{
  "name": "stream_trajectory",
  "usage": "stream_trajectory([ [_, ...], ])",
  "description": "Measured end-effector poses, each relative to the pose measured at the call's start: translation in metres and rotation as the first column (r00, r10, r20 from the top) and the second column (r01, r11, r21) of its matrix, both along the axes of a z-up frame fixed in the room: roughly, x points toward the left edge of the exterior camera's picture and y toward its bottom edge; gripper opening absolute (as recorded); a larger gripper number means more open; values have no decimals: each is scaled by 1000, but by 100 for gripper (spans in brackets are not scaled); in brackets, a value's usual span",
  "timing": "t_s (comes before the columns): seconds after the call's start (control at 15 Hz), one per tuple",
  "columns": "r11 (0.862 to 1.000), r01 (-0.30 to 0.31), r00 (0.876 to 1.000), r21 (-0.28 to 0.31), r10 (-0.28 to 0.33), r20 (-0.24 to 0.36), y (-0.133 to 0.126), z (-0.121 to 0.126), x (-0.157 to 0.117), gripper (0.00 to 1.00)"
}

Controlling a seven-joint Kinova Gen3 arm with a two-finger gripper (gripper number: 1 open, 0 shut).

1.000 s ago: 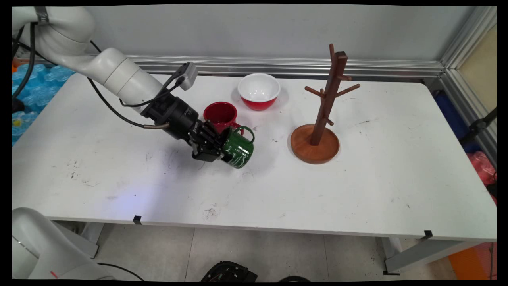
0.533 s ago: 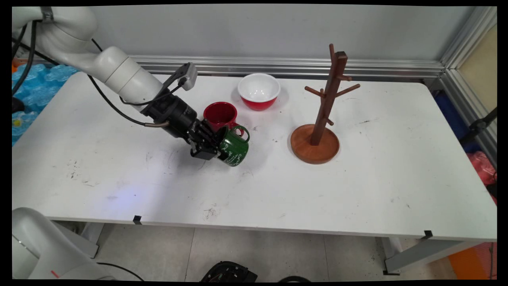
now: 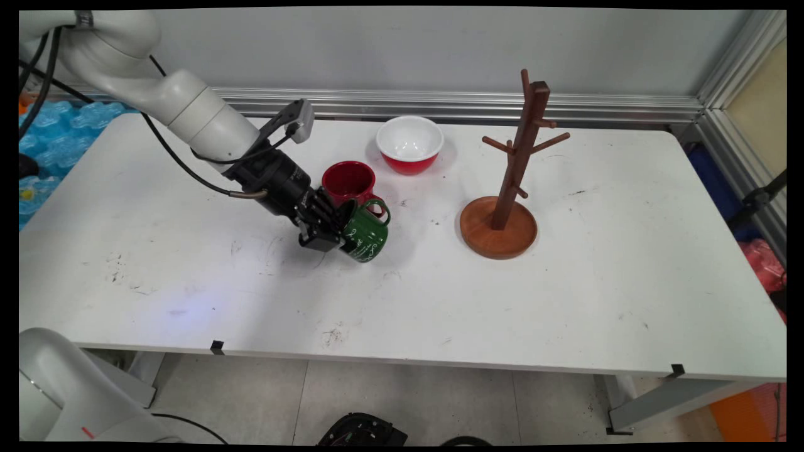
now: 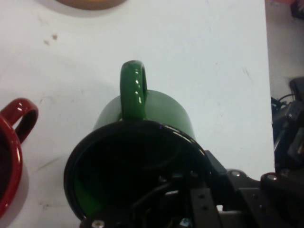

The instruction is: Place the picked object on the table

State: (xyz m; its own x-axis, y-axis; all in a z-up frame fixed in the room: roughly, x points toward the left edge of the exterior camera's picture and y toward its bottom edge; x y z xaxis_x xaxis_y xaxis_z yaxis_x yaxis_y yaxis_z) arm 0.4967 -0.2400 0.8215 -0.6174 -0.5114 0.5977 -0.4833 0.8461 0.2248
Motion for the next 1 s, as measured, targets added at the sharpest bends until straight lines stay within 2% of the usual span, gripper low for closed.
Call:
stream_trajectory([
  [1.0,996,84,992,10,-84,96,0,12,4,0],
])
